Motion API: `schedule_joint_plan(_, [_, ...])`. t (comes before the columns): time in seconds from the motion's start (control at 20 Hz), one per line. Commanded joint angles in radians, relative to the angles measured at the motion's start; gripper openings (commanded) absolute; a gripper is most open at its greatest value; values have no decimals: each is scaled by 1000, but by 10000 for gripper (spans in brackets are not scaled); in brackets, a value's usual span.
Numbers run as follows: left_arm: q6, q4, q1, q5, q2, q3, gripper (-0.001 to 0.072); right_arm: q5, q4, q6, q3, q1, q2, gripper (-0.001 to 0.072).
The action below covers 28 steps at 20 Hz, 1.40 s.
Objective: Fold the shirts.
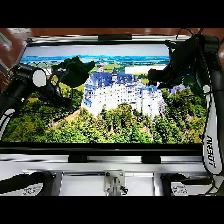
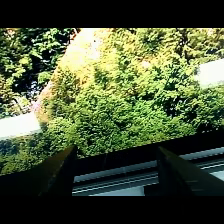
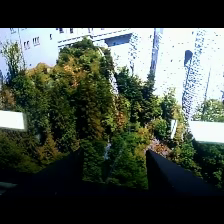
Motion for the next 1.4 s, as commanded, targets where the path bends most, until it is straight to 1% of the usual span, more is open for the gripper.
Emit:
schedule_joint_plan(0.0, [0,0,-1,0,-1,1,583,6,0,0,1,1,0,500])
schedule_joint_plan(0.05, [-4,-1,-1,2,-1,1,583,51,0,0,1,1,0,500])
schedule_joint_plan(0.15, [-19,-20,-1,58,-10,1,583,126,0,-1,1,1,0,500])
schedule_joint_plan(0.3, [-19,-101,-1,151,-39,1,582,117,-27,-32,0,1,0,500])
schedule_joint_plan(0.4, [-19,-152,-1,151,-63,1,583,97,-29,-64,0,1,0,500])
schedule_joint_plan(0.5, [-19,-171,-1,151,-85,1,583,102,-30,-130,0,1,0,500])
schedule_joint_plan(0.75, [-33,-183,-1,171,-149,1,583,163,-53,-143,0,1,-1,500])
schedule_joint_plan(0.8, [-47,-164,1,220,-159,1,587,172,-53,-143,0,2,-1,500])
schedule_joint_plan(0.85, [-105,-140,8,309,-168,3,623,177,-52,-150,0,2,-1,500])
schedule_joint_plan(0.9, [-124,-112,21,381,-184,21,623,178,-52,-159,0,2,-1,500])
schedule_joint_plan(0.95, [-144,-89,47,421,-221,75,622,177,-52,-164,0,2,-1,500])
schedule_joint_plan(1.0, [-154,-89,80,423,-273,151,635,177,-52,-166,0,2,-1,500])
schedule_joint_plan(1.05, [-154,-90,117,416,-338,251,677,177,-51,-166,0,2,-1,500])
schedule_joint_plan(1.25, [-175,-90,237,414,-586,622,677,177,-50,-166,0,2,-1,500])
schedule_joint_plan(1.35, [-175,-90,264,447,-658,684,677,177,-43,-166,0,2,-1,500])
